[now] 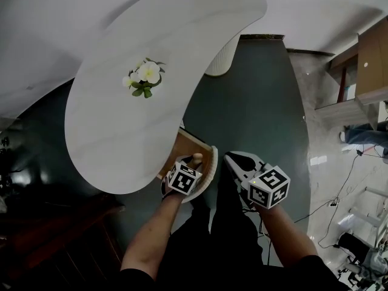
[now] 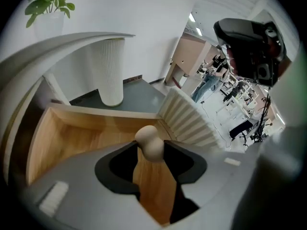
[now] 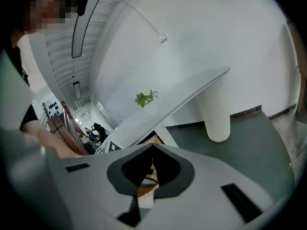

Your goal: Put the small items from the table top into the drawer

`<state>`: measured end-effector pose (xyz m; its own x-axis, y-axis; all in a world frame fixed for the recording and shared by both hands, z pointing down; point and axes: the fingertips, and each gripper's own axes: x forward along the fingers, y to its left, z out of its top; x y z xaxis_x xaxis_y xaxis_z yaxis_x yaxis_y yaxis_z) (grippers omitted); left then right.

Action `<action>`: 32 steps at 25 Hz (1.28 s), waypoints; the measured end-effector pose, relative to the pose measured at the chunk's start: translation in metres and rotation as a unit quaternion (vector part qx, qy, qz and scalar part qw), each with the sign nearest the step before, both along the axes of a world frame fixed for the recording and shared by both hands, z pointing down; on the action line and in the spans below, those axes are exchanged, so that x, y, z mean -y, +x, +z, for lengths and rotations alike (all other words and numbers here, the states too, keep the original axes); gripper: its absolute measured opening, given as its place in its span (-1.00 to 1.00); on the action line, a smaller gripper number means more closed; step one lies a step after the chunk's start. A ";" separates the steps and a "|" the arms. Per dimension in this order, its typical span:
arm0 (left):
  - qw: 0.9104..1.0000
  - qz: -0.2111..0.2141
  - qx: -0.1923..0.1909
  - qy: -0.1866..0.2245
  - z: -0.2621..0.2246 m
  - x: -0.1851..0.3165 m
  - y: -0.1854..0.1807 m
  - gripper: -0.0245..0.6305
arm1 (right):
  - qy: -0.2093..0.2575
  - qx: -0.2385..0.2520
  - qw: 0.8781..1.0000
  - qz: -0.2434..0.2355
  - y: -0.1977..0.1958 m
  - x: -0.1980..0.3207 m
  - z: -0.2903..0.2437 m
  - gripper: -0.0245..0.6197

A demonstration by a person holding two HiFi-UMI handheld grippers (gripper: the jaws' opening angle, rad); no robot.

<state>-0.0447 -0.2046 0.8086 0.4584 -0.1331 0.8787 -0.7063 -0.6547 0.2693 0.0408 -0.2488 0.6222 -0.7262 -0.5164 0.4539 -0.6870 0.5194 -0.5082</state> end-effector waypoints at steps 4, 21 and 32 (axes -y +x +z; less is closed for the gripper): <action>1.000 0.010 0.017 -0.012 0.020 0.005 -0.001 -0.39 | -0.003 -0.005 1.000 -0.006 -0.001 0.003 0.008 -0.89; 0.997 0.059 0.026 -0.047 0.060 0.011 0.009 -0.37 | -0.026 0.000 1.000 0.000 0.015 0.002 0.033 -0.89; 0.994 0.095 -0.003 -0.061 0.065 -0.002 0.019 -0.31 | -0.036 0.003 0.999 -0.003 0.014 0.003 0.048 -0.89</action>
